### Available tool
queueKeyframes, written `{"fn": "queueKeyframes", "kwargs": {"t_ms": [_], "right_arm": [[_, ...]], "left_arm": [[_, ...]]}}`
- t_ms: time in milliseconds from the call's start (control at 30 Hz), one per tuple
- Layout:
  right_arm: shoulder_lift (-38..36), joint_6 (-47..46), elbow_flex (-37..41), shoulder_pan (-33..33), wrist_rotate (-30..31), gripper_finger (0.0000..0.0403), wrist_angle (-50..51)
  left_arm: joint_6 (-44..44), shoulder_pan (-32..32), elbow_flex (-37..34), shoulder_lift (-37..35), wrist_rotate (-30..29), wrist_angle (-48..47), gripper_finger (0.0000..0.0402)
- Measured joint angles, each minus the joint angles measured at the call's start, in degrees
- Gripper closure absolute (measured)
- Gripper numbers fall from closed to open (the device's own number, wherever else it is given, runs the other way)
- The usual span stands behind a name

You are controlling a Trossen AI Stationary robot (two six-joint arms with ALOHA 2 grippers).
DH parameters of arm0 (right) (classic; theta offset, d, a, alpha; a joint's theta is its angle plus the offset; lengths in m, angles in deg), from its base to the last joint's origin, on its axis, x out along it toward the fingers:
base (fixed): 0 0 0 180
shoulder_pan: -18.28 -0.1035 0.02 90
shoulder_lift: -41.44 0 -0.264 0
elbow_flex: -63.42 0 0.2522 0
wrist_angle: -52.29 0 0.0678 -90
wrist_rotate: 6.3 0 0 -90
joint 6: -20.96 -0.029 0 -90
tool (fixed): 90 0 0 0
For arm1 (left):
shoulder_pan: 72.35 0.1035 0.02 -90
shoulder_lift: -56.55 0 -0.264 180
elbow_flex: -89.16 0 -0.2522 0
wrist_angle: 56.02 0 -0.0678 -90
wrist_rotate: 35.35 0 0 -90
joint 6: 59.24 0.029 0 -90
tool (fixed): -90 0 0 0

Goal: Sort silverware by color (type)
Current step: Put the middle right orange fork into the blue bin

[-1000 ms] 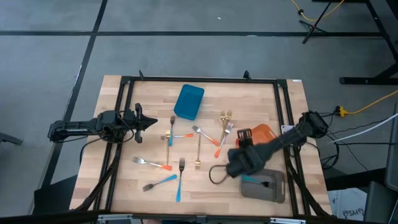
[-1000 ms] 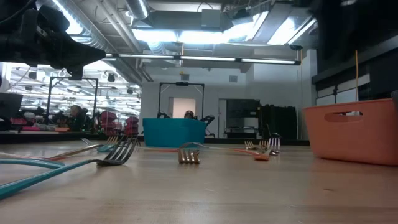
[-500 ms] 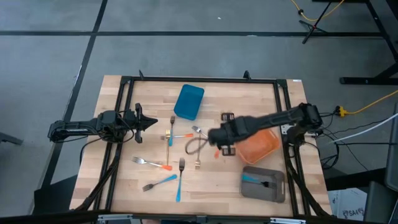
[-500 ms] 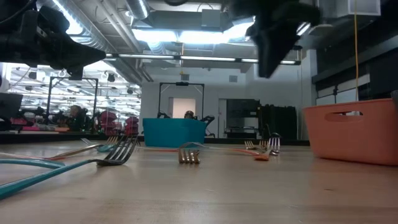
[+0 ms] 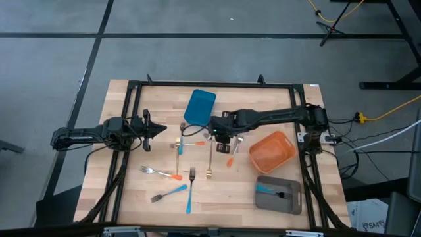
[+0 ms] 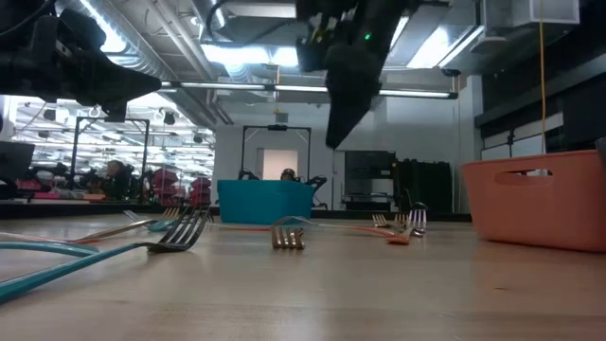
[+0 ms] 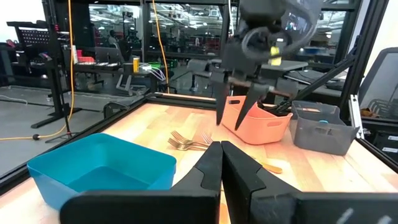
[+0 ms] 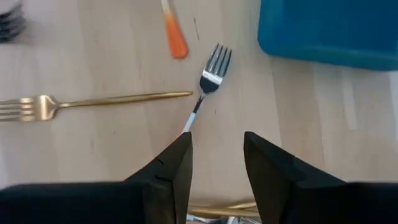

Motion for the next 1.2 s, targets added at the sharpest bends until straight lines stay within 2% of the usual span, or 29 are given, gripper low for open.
{"fn": "queueKeyframes", "kwargs": {"t_ms": [333,633,1033,1200], "right_arm": [[7.1,-0.1,0.0,0.1,0.0,0.0268,-6.9],[11.5,0.0,0.0,0.1,0.7,0.0268,-9.2],[12.9,0.0,0.0,0.1,5.4,0.0268,-10.0],[12.9,-0.1,0.0,0.8,1.8,0.0268,-10.0]], "left_arm": [[0.0,0.0,0.0,0.0,0.0,0.0,0.0401],[0.0,0.0,0.0,0.0,0.0,0.0,0.0401],[0.0,0.0,0.0,0.0,0.0,0.0,0.0401],[0.1,0.0,0.0,0.0,0.0,0.0,0.0401]]}}
